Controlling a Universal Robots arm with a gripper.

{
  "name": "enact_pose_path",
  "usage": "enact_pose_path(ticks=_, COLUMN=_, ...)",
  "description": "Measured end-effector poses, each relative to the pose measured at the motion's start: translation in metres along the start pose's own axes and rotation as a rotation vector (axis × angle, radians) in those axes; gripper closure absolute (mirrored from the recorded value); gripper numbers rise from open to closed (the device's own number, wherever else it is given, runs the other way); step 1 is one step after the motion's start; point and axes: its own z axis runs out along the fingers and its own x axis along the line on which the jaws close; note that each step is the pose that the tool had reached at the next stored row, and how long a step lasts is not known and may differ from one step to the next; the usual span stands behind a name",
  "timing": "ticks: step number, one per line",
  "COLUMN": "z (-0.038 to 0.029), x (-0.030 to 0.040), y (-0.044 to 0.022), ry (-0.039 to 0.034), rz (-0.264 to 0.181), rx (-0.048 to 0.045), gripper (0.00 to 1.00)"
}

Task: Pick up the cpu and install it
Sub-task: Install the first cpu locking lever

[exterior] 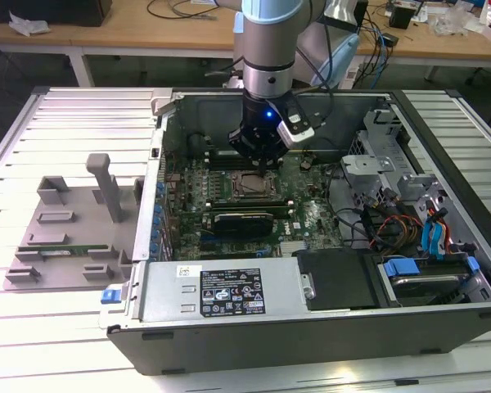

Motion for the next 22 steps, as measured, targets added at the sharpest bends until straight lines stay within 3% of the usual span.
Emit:
enact_pose_path(ticks=3, z=0.0003, x=0.0003, y=-0.0079, ry=0.0001, rz=0.000, rx=0.0001, gripper=0.89)
enact_pose_path(ticks=5, z=0.0003, x=0.0003, y=-0.0091, ry=0.0000, rz=0.000, rx=0.0000, gripper=0.89)
enact_pose_path(ticks=22, z=-0.0067, x=0.0000, y=-0.0100, ry=0.0001, rz=0.000, rx=0.0002, gripper=0.89)
